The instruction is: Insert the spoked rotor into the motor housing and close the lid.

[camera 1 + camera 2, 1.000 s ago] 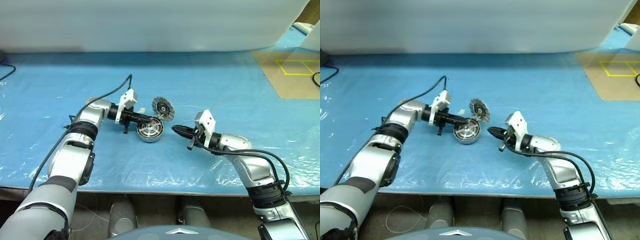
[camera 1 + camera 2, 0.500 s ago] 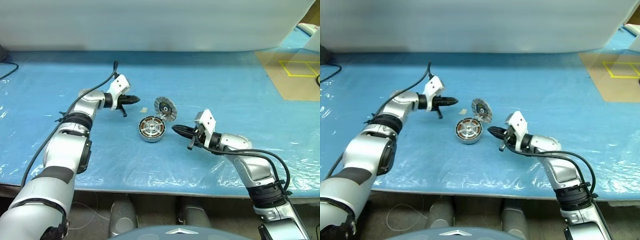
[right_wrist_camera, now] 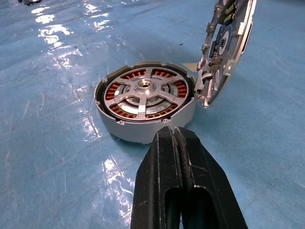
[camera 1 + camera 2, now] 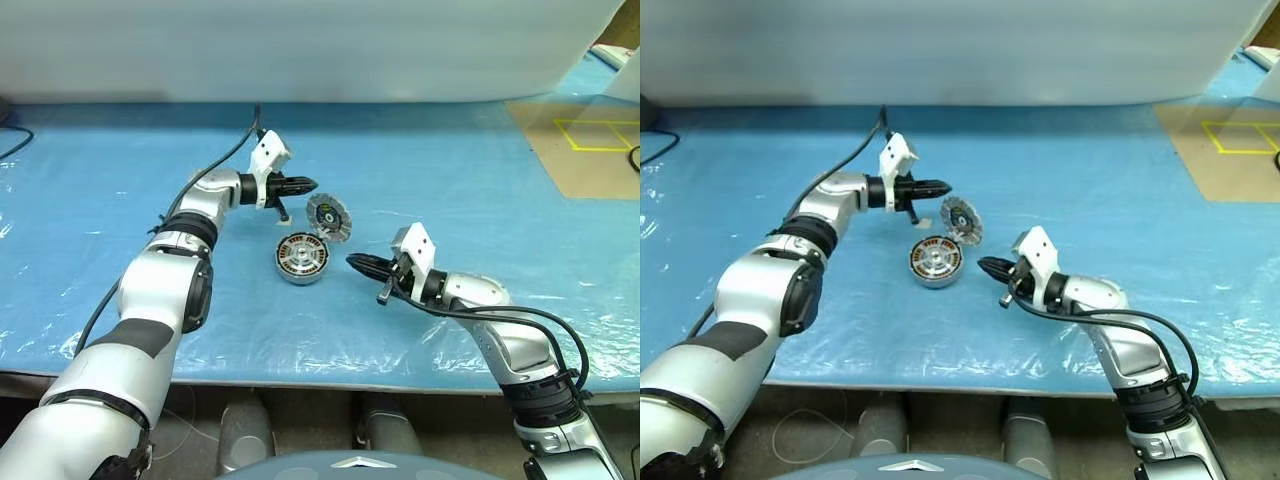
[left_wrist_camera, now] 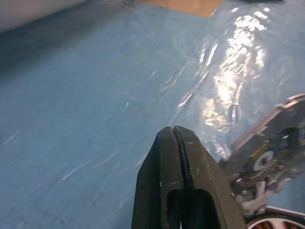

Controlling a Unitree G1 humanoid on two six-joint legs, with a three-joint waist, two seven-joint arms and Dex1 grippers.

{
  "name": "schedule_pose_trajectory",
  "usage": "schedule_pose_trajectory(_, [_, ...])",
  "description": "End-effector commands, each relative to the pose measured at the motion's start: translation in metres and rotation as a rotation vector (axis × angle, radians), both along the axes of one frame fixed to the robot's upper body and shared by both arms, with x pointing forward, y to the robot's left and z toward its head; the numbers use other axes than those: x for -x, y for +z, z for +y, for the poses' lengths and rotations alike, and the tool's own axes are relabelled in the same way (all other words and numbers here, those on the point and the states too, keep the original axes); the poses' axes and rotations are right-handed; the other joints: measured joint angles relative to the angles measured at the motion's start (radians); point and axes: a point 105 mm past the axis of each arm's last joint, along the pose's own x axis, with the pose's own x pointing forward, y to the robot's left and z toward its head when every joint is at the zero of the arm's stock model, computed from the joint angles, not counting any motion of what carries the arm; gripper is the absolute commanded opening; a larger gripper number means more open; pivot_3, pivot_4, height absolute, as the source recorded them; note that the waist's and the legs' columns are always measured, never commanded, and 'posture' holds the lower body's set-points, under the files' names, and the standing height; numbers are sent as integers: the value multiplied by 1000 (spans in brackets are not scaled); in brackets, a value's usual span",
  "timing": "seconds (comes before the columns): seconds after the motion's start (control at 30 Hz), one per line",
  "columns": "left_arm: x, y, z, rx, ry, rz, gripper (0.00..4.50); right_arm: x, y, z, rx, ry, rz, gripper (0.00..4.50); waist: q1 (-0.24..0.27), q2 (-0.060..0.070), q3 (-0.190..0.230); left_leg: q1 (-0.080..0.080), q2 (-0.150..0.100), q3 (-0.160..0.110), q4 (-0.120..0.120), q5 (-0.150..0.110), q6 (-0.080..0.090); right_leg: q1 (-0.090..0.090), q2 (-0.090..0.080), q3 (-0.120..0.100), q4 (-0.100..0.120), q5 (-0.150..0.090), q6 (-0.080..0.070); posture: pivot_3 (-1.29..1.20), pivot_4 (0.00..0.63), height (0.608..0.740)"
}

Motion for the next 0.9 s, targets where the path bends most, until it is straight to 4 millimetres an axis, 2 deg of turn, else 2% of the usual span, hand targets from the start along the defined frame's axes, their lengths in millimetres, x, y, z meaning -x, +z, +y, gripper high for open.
schedule_pose_trajectory(0.03, [4, 21, -1, 37, -72, 5, 25, 3, 14, 1, -25, 7, -50, 0, 0, 0, 0, 0, 0, 0, 0, 0, 0, 0, 0, 0, 0, 0, 0, 0, 150, 740])
schedule_pose_trajectory(0.17, [11, 18, 3, -20, -139, 34, 25, 2, 13, 3, -26, 7, -50, 0, -2, 0, 0, 0, 0, 0, 0, 0, 0, 0, 0, 0, 0, 0, 0, 0, 150, 740])
schedule_pose_trajectory(0.37, [26, -7, 18, -252, -255, 75, 25, -1, 15, 3, -25, 7, -56, 0, 0, 0, 0, 1, 0, 0, -1, 0, 0, 0, 0, 0, 0, 0, 0, 0, 150, 740])
schedule_pose_trajectory(0.57, [33, -20, 32, -381, -312, 70, 25, -3, 14, 2, -20, 5, -59, 0, 1, 0, 0, 0, -1, 0, 0, 0, 0, 0, -1, 0, 0, 0, 0, 0, 150, 740])
schedule_pose_trajectory(0.8, [35, -30, 35, -477, -359, -35, 25, -4, 14, 3, -21, 9, -62, 0, 0, 0, 0, 0, 0, 0, -1, 0, 0, 0, -1, 0, 0, 0, 0, 0, 150, 740])
schedule_pose_trajectory(0.9, [33, -23, 25, -428, -356, -122, 25, -4, 14, 3, -19, 11, -60, 0, 1, 0, 0, 0, 0, 0, 0, 0, 0, 0, -1, 0, 0, 0, 0, 0, 150, 740])
